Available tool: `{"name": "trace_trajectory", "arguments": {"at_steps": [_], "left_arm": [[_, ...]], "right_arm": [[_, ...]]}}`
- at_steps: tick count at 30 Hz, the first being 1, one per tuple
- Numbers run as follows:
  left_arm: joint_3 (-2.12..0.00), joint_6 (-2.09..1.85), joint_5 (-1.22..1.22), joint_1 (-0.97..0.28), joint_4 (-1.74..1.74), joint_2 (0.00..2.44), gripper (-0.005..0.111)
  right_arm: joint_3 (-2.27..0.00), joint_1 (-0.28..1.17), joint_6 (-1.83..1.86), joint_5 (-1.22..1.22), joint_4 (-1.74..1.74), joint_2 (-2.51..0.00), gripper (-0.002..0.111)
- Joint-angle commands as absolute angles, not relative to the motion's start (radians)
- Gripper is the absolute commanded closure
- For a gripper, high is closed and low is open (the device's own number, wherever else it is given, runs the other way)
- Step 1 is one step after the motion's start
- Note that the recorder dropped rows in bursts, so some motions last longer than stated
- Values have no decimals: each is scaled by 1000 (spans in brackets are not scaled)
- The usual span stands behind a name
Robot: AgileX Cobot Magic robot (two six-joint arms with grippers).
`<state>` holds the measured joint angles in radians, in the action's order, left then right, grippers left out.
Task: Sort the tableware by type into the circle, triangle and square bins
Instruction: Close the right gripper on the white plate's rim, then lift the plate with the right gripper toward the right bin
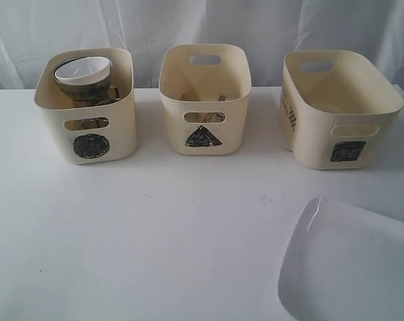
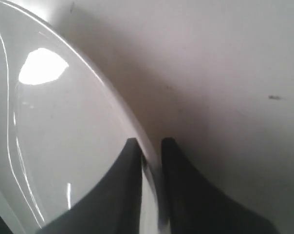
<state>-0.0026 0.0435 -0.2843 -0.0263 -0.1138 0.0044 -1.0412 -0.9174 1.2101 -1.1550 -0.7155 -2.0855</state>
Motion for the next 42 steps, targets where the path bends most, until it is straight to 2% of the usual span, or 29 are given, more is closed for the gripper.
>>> {"name": "trace_trajectory", "arguments": {"at_steps": [1, 3, 16, 42], "left_arm": [[0, 46, -285, -33, -118, 0, 107], [0, 46, -285, -33, -118, 0, 107], [0, 46, -285, -33, -118, 0, 107], [0, 46, -285, -33, -118, 0, 107]], "right_arm": [[-1026, -902, 1168, -1042, -766, -2062, 108], [-1026, -889, 1171, -1042, -863, -2016, 108], [-1026, -738, 1277, -1137, -886, -1835, 108], [-1026, -679, 1208, -1221, -969, -1753, 108]]}}
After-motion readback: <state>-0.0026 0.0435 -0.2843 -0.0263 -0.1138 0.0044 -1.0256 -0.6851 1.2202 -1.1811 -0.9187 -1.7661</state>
